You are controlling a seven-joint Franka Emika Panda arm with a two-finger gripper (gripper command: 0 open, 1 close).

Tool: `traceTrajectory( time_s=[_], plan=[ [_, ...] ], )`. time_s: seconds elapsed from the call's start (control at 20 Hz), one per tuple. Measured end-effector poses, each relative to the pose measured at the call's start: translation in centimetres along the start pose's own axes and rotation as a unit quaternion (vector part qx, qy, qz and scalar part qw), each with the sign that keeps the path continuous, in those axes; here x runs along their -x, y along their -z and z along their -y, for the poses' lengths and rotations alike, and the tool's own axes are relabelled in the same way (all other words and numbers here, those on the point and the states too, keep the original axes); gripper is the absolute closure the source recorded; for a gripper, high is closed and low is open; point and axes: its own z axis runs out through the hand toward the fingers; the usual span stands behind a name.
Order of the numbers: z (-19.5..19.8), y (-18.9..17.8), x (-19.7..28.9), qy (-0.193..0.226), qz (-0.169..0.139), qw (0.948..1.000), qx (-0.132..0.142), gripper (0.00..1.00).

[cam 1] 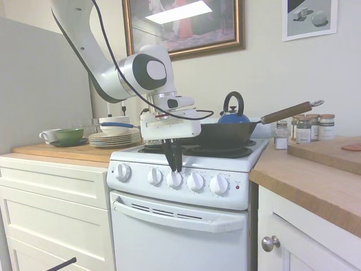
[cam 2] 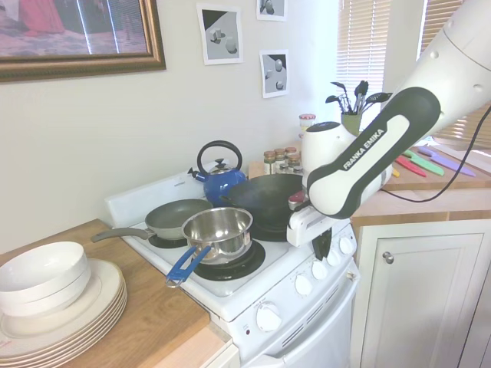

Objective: Turn on the stove on the top left

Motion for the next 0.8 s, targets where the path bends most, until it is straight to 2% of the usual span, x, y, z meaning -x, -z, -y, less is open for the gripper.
traceTrajectory(
  time_s=[0.8],
  plan=[
    [-0.04, -0.23, -0.14, 0.008, 0.006, 0.9999, -0.003, 1.0]
  ],
)
